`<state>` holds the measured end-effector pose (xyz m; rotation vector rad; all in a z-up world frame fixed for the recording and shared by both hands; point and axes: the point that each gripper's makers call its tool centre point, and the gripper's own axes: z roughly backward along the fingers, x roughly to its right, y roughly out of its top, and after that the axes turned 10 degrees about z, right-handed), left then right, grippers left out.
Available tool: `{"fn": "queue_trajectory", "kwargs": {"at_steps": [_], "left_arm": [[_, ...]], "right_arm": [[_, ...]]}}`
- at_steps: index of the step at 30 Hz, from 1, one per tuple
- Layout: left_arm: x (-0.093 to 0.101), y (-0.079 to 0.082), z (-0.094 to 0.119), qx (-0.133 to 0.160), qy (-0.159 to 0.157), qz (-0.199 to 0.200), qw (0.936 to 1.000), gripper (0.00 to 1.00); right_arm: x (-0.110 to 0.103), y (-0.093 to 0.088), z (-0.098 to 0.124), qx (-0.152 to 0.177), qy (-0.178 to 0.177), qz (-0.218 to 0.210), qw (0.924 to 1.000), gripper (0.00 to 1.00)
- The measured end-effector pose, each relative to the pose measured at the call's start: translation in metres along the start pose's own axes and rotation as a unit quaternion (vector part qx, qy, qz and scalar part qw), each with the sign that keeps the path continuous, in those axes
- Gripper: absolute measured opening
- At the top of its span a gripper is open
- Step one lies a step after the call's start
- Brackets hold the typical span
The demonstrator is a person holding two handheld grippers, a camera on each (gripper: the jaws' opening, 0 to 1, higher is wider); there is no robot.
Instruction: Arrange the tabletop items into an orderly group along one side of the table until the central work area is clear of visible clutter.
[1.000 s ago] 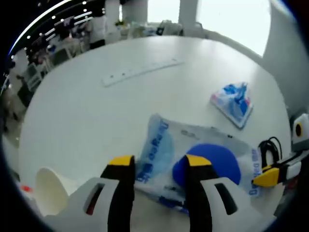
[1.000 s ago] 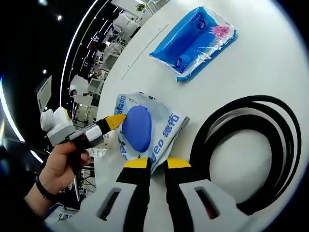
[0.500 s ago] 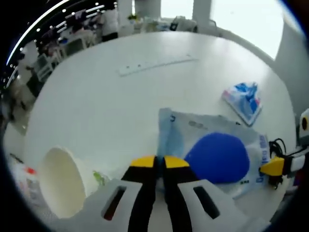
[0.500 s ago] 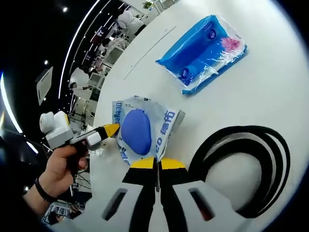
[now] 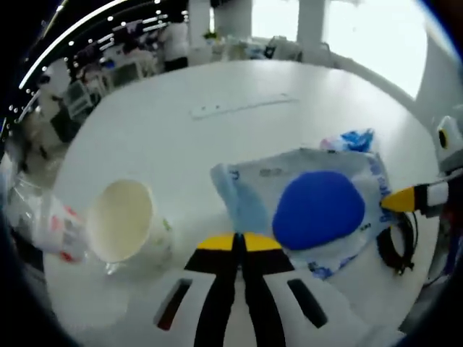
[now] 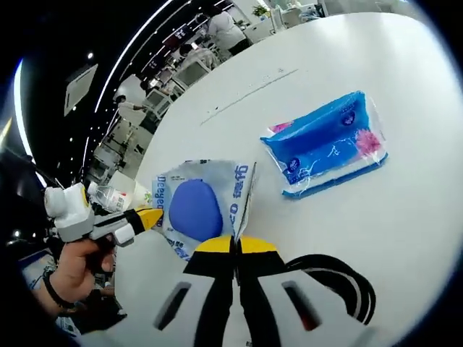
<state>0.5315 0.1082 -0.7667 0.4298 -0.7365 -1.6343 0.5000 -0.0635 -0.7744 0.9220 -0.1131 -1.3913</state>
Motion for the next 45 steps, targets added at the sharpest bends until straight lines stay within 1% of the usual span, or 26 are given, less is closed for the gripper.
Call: {"fn": "queue_trajectory", "kwargs": {"at_steps": [4,9,16,18,23,30,35,41,45], "left_arm": [[-0.003,-0.001,0.005,0.013,0.014,0.026,0.9995,0.0],[-0.008,0.001,0.001,0.021,0.021,0.067,0.9973,0.0],[-0.013,0.003,-0.006,0.02,0.029,0.093,0.995,0.0],[-0.015,0.003,-0.007,0.02,0.032,0.099,0.9944,0.0],[-0.019,0.0,-0.012,0.018,0.04,0.12,0.9918,0.0],[-0.026,-0.004,-0.019,0.01,0.048,0.137,0.9893,0.0],[-0.031,-0.007,-0.026,0.002,0.049,0.146,0.988,0.0],[-0.032,-0.003,-0.029,0.006,0.05,0.152,0.9871,0.0],[-0.033,-0.004,-0.03,0.007,0.049,0.161,0.9858,0.01]], "right_arm": [[0.001,0.004,-0.005,-0.008,-0.001,0.016,0.9998,0.0],[0.004,0.008,-0.013,-0.019,-0.001,0.035,0.9992,0.0],[0.009,0.023,-0.027,-0.031,0.004,0.049,0.9983,0.0],[0.009,0.025,-0.032,-0.038,0.007,0.06,0.9974,0.0],[0.012,0.028,-0.041,-0.045,0.009,0.066,0.9968,0.0],[0.014,0.023,-0.056,-0.063,0.01,0.073,0.9953,0.0],[0.016,0.026,-0.061,-0.063,0.012,0.073,0.9953,0.0],[0.019,0.026,-0.064,-0.066,0.011,0.077,0.9948,0.01],[0.019,0.027,-0.065,-0.066,0.011,0.078,0.9947,0.01]]}}
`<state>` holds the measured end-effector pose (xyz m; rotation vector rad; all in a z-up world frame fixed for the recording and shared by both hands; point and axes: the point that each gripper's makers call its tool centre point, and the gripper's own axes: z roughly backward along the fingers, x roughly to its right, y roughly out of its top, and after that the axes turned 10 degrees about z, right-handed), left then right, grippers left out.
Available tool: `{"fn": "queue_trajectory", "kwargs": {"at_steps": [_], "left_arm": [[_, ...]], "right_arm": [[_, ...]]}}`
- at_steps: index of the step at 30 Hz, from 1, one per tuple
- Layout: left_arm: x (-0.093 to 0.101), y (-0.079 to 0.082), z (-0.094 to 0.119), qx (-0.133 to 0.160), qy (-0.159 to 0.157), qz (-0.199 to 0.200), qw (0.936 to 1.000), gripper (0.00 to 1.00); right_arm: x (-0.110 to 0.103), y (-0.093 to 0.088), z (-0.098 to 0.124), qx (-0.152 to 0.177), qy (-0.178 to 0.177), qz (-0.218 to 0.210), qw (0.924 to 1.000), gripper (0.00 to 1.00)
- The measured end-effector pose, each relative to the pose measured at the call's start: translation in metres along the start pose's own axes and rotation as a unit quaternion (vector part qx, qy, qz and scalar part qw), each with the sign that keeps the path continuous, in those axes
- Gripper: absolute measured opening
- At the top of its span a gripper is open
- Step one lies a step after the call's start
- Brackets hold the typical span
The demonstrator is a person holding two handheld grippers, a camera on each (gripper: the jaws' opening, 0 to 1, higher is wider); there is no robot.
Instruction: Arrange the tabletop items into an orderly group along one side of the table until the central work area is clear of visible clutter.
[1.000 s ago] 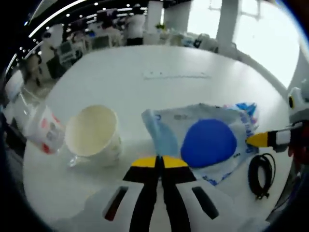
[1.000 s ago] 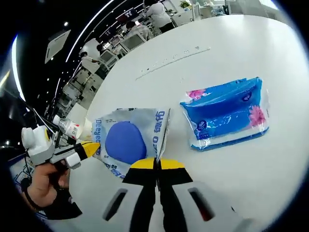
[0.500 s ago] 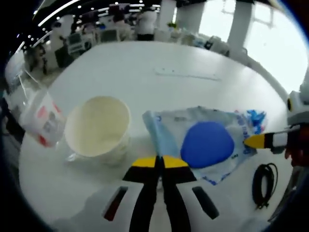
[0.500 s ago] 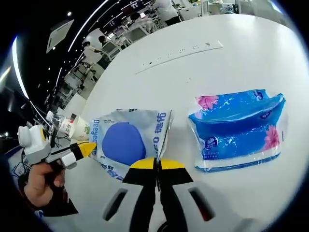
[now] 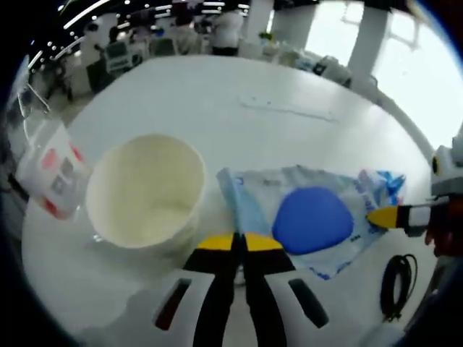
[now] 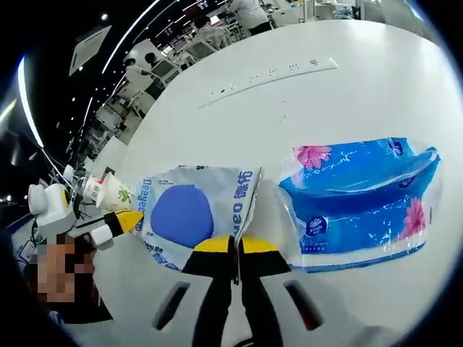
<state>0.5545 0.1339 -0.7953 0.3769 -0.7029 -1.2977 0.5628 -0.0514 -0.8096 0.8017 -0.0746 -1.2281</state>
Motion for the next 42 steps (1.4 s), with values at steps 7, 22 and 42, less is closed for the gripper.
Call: {"fn": "queue_trajectory", "kwargs": {"at_steps": [7,22,42], "left_arm": [[-0.002,-0.001,0.001,0.003,-0.003,0.015,0.9999,0.01],[-0.005,-0.01,0.013,0.013,-0.014,0.017,0.9997,0.17],[-0.004,-0.027,0.052,0.026,-0.063,-0.013,0.9976,0.37]], "right_arm": [[-0.001,0.002,-0.002,0.001,-0.002,0.005,1.0,0.01],[-0.001,0.002,0.0,0.009,-0.017,0.014,0.9997,0.04],[-0.012,-0.005,0.035,0.034,-0.009,0.032,0.9989,0.2]]}}
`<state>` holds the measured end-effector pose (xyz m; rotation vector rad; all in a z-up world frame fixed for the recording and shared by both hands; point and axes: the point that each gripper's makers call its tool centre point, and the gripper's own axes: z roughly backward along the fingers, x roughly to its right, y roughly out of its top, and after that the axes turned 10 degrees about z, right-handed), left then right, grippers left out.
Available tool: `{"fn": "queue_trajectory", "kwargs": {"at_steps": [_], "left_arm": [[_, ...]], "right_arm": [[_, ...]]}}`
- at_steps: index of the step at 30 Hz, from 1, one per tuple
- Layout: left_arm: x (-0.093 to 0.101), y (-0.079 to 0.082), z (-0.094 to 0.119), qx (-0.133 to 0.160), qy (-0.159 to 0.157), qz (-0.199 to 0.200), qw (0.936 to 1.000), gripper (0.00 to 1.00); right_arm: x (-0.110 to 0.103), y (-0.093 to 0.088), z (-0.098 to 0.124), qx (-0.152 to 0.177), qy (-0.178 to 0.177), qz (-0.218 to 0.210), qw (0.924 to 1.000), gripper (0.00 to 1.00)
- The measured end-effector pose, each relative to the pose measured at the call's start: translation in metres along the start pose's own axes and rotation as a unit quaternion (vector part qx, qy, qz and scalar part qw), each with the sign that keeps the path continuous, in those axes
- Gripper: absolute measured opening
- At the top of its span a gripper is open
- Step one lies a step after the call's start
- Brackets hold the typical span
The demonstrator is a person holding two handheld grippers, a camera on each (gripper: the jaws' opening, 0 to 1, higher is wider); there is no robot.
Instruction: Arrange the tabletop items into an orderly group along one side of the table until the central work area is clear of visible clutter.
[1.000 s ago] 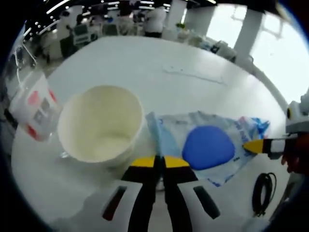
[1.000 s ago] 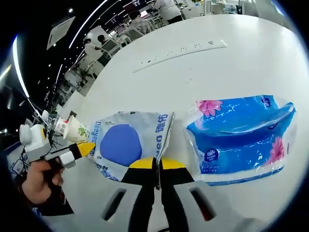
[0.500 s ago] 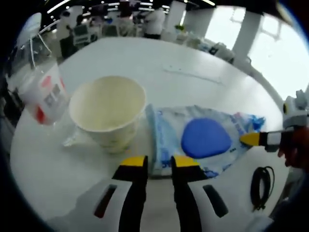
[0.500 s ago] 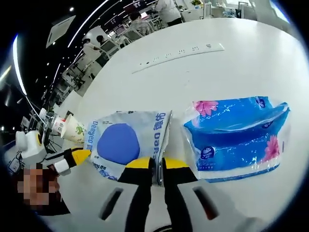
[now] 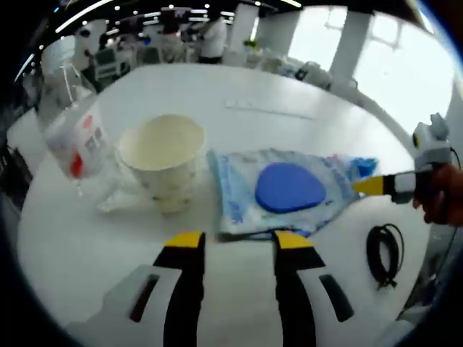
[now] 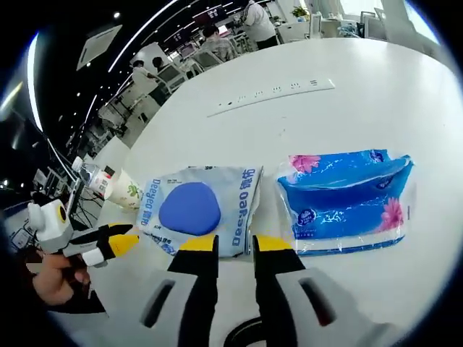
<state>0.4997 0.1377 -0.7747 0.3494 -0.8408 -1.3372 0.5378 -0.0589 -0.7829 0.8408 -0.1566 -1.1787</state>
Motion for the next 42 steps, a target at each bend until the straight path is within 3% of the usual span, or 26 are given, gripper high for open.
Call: {"fn": "queue_trajectory", "kwargs": {"at_steps": [3,12,21,27,32,35,42], "left_arm": [[-0.002,0.0,0.006,0.004,-0.004,-0.006,1.0,0.39],[0.003,-0.01,0.027,0.019,-0.038,-0.035,0.9985,0.51],[-0.003,-0.02,0.042,0.016,-0.047,-0.038,0.998,0.57],[0.0,-0.025,0.056,0.022,-0.061,-0.074,0.9952,0.62],[-0.009,-0.031,0.061,0.019,-0.061,-0.066,0.9957,0.66],[-0.011,-0.036,0.067,0.018,-0.063,-0.053,0.9965,0.73],[-0.014,-0.046,0.081,0.018,-0.067,-0.061,0.9957,0.74]], "right_arm": [[0.001,-0.007,0.011,0.007,-0.001,0.024,0.9997,0.21],[0.015,-0.036,0.033,-0.002,-0.009,0.024,0.9997,0.26],[0.009,-0.046,0.049,0.004,-0.005,0.051,0.9987,0.3],[0.01,-0.055,0.059,0.008,-0.008,0.043,0.999,0.32],[0.011,-0.059,0.071,0.014,-0.014,0.038,0.9991,0.32],[0.013,-0.061,0.079,0.017,-0.02,0.042,0.9988,0.33],[0.02,-0.073,0.093,0.015,-0.035,0.036,0.9986,0.34]]}}
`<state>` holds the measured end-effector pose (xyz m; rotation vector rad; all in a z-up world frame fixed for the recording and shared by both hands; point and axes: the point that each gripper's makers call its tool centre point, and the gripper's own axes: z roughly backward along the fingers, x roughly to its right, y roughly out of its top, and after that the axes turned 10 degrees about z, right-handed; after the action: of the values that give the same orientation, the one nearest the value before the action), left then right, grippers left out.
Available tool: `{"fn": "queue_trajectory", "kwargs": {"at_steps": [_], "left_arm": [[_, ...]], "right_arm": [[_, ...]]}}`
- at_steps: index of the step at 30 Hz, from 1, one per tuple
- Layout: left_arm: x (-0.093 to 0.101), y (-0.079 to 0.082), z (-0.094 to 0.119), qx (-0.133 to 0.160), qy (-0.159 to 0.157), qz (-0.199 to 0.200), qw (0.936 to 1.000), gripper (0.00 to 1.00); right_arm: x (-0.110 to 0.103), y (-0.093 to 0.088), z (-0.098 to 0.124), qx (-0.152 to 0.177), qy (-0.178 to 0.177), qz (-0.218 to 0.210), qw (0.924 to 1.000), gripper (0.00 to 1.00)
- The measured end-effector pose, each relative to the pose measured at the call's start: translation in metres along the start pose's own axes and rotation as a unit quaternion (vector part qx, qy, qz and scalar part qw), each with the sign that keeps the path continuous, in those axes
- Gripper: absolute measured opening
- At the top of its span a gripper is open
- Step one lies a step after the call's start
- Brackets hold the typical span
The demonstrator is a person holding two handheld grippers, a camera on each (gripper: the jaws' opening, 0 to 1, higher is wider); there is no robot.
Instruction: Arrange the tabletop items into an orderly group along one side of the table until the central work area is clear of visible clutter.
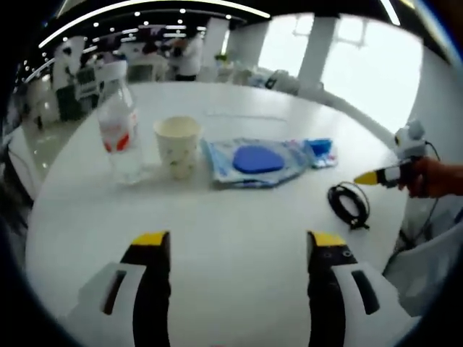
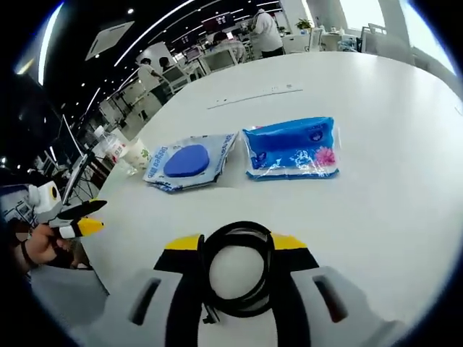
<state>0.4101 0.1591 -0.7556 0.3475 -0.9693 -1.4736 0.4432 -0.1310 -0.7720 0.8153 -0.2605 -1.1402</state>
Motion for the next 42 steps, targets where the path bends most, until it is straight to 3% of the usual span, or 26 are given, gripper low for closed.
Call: {"fn": "queue_trajectory", "kwargs": {"at_steps": [10,16,23,32,42], "left_arm": [[0.001,-0.002,0.016,0.002,-0.003,0.006,1.0,0.74],[0.009,-0.005,0.021,0.001,-0.012,-0.002,0.9999,0.74],[0.011,-0.002,0.027,0.003,-0.014,-0.002,0.9999,0.74],[0.007,-0.007,0.038,-0.009,-0.009,-0.014,0.9998,0.75],[0.009,-0.009,0.06,-0.013,-0.017,-0.032,0.9993,0.78]], "right_arm": [[0.005,-0.022,0.016,-0.007,-0.019,-0.014,0.9997,0.34],[0.019,-0.019,0.025,0.0,-0.041,-0.024,0.9989,0.34],[0.05,0.009,0.03,0.021,-0.067,-0.016,0.9974,0.34],[0.082,0.053,0.018,0.041,-0.084,-0.001,0.9956,0.34],[0.087,0.072,-0.002,0.033,-0.087,0.02,0.9955,0.34]]}}
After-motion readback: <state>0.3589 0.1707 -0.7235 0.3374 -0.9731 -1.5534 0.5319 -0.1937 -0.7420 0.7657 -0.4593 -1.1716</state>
